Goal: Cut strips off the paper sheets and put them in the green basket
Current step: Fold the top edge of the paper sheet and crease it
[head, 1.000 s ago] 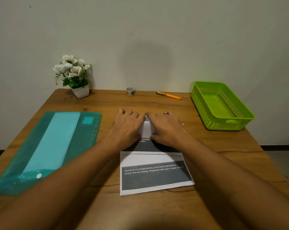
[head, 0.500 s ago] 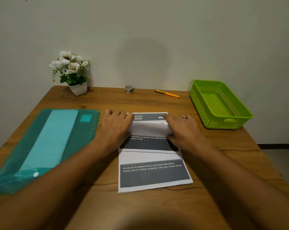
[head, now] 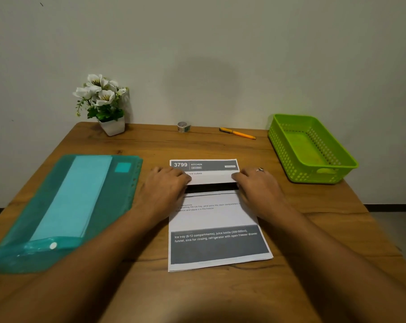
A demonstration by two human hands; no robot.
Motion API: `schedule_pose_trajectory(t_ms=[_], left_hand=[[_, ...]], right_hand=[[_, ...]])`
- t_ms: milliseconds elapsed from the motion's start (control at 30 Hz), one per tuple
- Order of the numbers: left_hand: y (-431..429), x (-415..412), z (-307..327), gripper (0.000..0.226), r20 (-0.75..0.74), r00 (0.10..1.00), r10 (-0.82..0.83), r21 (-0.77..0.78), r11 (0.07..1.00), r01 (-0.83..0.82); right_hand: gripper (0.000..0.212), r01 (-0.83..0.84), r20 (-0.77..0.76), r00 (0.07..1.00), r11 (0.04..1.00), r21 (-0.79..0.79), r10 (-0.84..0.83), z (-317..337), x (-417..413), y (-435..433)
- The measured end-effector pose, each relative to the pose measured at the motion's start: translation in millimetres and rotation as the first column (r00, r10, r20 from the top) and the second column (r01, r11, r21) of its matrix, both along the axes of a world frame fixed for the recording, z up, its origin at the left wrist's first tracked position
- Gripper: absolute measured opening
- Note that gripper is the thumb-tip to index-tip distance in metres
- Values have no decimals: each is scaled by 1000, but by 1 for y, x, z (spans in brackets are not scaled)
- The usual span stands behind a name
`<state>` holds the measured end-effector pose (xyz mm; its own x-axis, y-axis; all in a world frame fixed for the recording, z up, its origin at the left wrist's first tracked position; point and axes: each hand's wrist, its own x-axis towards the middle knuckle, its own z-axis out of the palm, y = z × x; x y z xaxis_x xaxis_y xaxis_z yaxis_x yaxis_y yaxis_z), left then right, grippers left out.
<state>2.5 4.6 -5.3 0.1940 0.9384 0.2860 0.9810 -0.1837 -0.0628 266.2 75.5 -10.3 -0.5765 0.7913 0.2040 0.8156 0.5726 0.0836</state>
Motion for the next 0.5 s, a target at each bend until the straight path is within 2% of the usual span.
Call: schedule_pose_trajectory(t_ms=[67, 133, 200, 367, 500], left_hand=[[-4, 0, -7, 36, 0, 1000, -8, -25, 1000, 8], [-7, 0, -12, 54, 12, 1000, -13, -56, 998, 13], [-7, 1, -15, 62, 45, 999, -7, -76, 997, 10], [0, 12, -20, 43, 109, 994, 16, -87, 996, -6], [7, 27, -27, 51, 86, 996, 1, -138, 990, 10]], right_hand=[[29, -11, -28, 1000, 999, -52, 9, -8, 5, -4], [42, -10, -49, 999, 989, -145, 3, -11, 7, -9], [55, 6, -71, 997, 972, -233, -23, -11, 8, -13], [51, -12, -140, 990, 978, -206, -18, -13, -12, -17], [49, -107, -192, 979, 968, -226, 64, -24, -42, -16]])
